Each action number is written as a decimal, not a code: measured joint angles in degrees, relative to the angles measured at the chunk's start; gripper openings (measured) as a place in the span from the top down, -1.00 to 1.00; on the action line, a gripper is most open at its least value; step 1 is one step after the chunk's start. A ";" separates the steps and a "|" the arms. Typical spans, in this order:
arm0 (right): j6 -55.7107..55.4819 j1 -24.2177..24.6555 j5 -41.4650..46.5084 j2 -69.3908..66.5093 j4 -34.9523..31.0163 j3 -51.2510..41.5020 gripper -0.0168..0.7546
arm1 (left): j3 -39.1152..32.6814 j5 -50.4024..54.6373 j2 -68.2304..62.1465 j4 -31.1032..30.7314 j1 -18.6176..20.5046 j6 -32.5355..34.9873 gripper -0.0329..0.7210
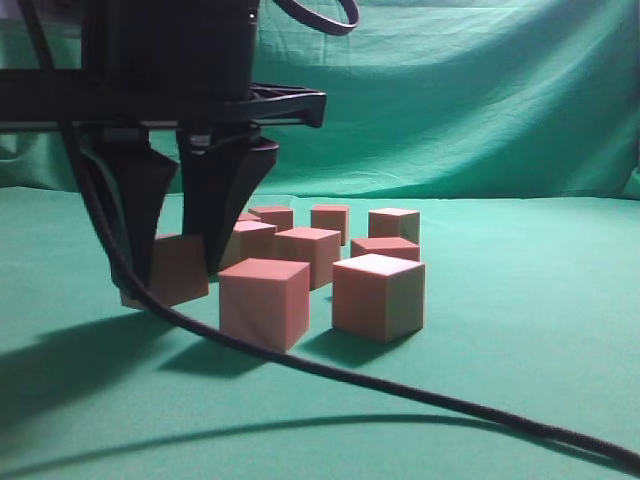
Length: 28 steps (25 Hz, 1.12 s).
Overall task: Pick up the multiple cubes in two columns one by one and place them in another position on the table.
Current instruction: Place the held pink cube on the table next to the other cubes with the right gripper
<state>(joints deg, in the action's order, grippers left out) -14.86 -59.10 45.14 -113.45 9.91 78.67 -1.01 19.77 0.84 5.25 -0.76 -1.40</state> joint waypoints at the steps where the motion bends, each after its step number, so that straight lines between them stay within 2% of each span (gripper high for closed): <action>1: -0.53 0.00 0.00 0.00 0.00 0.00 0.28 | 0.00 0.00 0.00 0.00 0.00 0.00 0.91; 19: -2.05 -0.04 0.04 0.00 -1.24 0.00 0.28 | 0.00 0.00 0.00 0.00 0.00 0.00 0.91; 28: 0.57 -0.04 -0.27 0.00 -3.30 0.48 -0.70 | 0.00 0.00 0.00 0.00 0.00 0.00 0.91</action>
<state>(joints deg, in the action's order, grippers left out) -14.29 -59.14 44.88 -113.45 6.62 79.14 -1.01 19.77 0.84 5.25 -0.76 -1.40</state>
